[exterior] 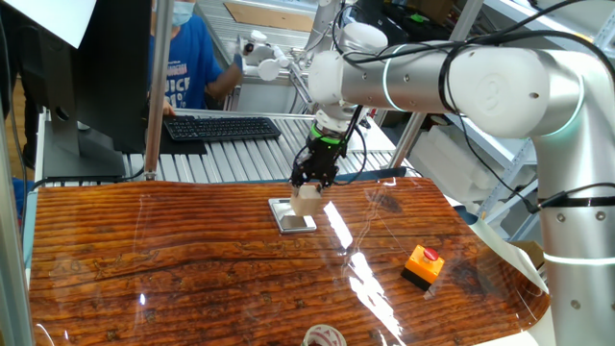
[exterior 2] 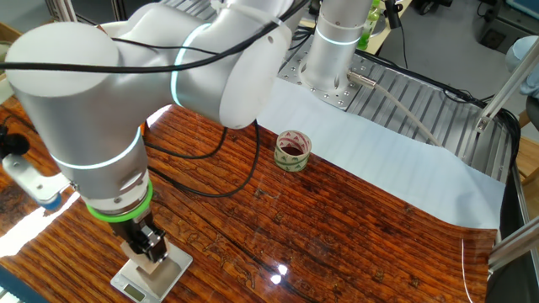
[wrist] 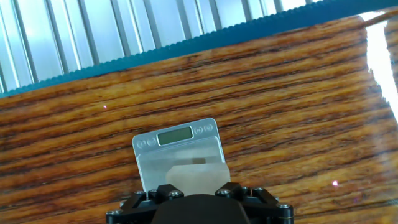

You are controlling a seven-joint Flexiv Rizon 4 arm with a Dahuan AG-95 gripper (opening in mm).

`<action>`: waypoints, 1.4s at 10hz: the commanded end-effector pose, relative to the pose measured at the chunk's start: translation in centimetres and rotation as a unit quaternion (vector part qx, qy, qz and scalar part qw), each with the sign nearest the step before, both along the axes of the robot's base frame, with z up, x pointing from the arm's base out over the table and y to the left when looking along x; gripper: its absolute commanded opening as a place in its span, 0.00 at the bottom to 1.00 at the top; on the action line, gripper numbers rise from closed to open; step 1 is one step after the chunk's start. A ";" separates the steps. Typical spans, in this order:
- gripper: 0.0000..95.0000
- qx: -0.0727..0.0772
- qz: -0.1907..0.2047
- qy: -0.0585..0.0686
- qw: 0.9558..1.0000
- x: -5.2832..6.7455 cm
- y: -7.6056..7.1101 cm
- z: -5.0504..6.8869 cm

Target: Place the block on the scale

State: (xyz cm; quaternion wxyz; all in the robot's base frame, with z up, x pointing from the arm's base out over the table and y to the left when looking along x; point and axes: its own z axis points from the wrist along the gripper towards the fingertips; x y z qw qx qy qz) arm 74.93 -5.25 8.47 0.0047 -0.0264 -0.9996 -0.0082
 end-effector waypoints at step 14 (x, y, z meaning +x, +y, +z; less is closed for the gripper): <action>0.00 0.018 -0.034 -0.017 0.999 1.1 1.2 -1.6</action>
